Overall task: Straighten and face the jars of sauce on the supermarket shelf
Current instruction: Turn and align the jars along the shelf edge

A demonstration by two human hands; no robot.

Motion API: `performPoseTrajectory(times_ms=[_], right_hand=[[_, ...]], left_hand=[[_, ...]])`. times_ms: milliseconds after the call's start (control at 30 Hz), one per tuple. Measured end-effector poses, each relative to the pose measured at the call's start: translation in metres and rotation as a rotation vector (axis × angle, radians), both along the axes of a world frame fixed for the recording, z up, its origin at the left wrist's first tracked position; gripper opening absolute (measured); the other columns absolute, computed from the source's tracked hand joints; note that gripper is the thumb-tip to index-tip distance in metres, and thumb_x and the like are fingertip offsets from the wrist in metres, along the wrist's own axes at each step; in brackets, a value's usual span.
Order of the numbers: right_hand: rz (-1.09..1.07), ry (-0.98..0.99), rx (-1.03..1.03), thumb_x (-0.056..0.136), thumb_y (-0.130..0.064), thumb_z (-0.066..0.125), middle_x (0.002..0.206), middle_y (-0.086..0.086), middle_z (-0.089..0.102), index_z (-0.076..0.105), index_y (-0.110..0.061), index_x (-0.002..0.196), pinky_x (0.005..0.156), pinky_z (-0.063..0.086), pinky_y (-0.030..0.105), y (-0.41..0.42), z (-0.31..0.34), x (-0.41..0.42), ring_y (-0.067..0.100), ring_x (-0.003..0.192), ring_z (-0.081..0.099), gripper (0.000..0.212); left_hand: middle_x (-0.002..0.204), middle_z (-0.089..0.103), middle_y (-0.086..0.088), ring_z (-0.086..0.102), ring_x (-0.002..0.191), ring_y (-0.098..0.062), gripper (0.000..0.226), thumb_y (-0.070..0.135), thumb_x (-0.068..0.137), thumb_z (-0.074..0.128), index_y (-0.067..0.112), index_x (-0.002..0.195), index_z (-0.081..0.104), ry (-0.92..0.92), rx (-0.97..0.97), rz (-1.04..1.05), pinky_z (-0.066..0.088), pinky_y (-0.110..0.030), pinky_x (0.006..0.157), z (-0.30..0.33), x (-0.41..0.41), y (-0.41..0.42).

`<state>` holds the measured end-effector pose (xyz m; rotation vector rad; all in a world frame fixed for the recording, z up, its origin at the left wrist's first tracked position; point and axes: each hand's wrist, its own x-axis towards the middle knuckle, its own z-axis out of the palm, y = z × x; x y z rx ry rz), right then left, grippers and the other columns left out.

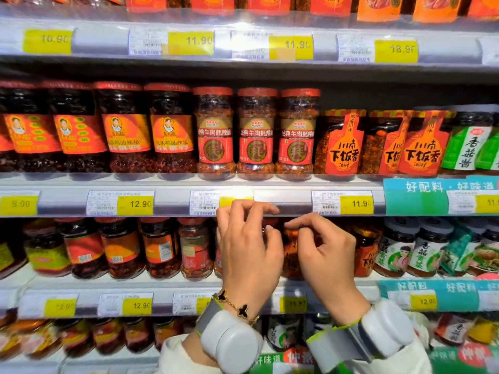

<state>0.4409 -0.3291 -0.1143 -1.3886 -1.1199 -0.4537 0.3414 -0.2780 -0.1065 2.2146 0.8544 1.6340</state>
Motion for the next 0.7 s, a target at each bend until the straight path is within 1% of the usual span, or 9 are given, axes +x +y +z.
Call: performPoseTrajectory(times_ms=[100, 167, 233, 300, 400, 467, 533, 700], right_hand=[[-0.027, 0.018, -0.119, 0.072, -0.007, 0.046, 0.071, -0.004, 0.067, 0.066, -0.016, 0.070, 0.067, 0.044, 0.027, 0.003, -0.018, 0.004, 0.012, 0.070, 0.061, 0.022], [-0.042, 0.038, -0.198, 0.073, -0.011, 0.046, 0.072, -0.003, 0.066, 0.065, -0.015, 0.073, 0.064, 0.041, 0.027, 0.006, -0.032, 0.005, 0.016, 0.067, 0.059, 0.020], [-0.044, 0.045, -0.267, 0.074, -0.011, 0.046, 0.076, 0.000, 0.066, 0.064, -0.013, 0.078, 0.064, 0.038, 0.027, 0.009, -0.046, 0.004, 0.020, 0.068, 0.058, 0.018], [-0.046, 0.049, -0.331, 0.075, -0.004, 0.051, 0.081, 0.003, 0.065, 0.063, -0.012, 0.084, 0.068, 0.038, 0.030, 0.010, -0.060, 0.002, 0.023, 0.075, 0.058, 0.016], [-0.053, 0.085, -0.400, 0.074, 0.004, 0.055, 0.094, 0.009, 0.065, 0.064, -0.009, 0.096, 0.077, 0.038, 0.031, 0.016, -0.076, -0.001, 0.028, 0.088, 0.059, 0.027], [-0.044, 0.106, -0.428, 0.075, 0.004, 0.054, 0.105, 0.011, 0.063, 0.062, -0.006, 0.106, 0.084, 0.040, 0.032, 0.018, -0.084, -0.005, 0.029, 0.097, 0.058, 0.034], [-0.030, 0.133, -0.449, 0.077, 0.002, 0.052, 0.117, 0.011, 0.061, 0.059, -0.006, 0.117, 0.091, 0.038, 0.029, 0.018, -0.092, -0.010, 0.027, 0.106, 0.056, 0.041], [0.012, 0.184, -0.522, 0.085, -0.004, 0.050, 0.138, 0.009, 0.048, 0.044, -0.010, 0.134, 0.100, 0.032, 0.027, 0.019, -0.111, -0.021, 0.023, 0.123, 0.048, 0.050]], left_hand=[[0.091, 0.053, 0.005, 0.039, 0.091, -0.013, 0.021, 0.011, 0.073, 0.049, 0.019, 0.089, 0.061, 0.029, -0.043, -0.005, 0.032, -0.023, 0.083, -0.015, -0.005, 0.002], [0.090, 0.053, 0.006, 0.040, 0.090, -0.012, 0.022, 0.011, 0.073, 0.049, 0.019, 0.089, 0.060, 0.052, -0.063, 0.000, 0.032, -0.022, 0.081, -0.027, -0.008, 0.002], [0.091, 0.054, 0.008, 0.043, 0.090, -0.012, 0.022, 0.010, 0.073, 0.049, 0.019, 0.090, 0.059, 0.061, -0.093, 0.004, 0.032, -0.021, 0.079, -0.039, -0.010, 0.003], [0.094, 0.053, 0.008, 0.046, 0.092, -0.014, 0.024, 0.008, 0.074, 0.051, 0.018, 0.094, 0.059, 0.069, -0.137, 0.010, 0.033, -0.021, 0.080, -0.050, -0.012, 0.002], [0.104, 0.056, 0.003, 0.048, 0.102, -0.018, 0.031, 0.004, 0.076, 0.055, 0.015, 0.104, 0.056, 0.122, -0.219, 0.025, 0.031, -0.022, 0.088, -0.064, -0.008, 0.004], [0.111, 0.056, 0.001, 0.048, 0.108, -0.018, 0.035, 0.006, 0.077, 0.056, 0.015, 0.111, 0.053, 0.150, -0.277, 0.014, 0.032, -0.023, 0.090, -0.073, -0.006, 0.005], [0.117, 0.055, 0.002, 0.047, 0.113, -0.017, 0.039, 0.008, 0.079, 0.055, 0.016, 0.117, 0.050, 0.165, -0.341, -0.008, 0.033, -0.024, 0.093, -0.081, -0.005, 0.004], [0.135, 0.048, 0.000, 0.042, 0.125, -0.016, 0.051, 0.008, 0.083, 0.049, 0.016, 0.133, 0.040, 0.207, -0.472, -0.029, 0.031, -0.024, 0.100, -0.099, 0.000, 0.005]])
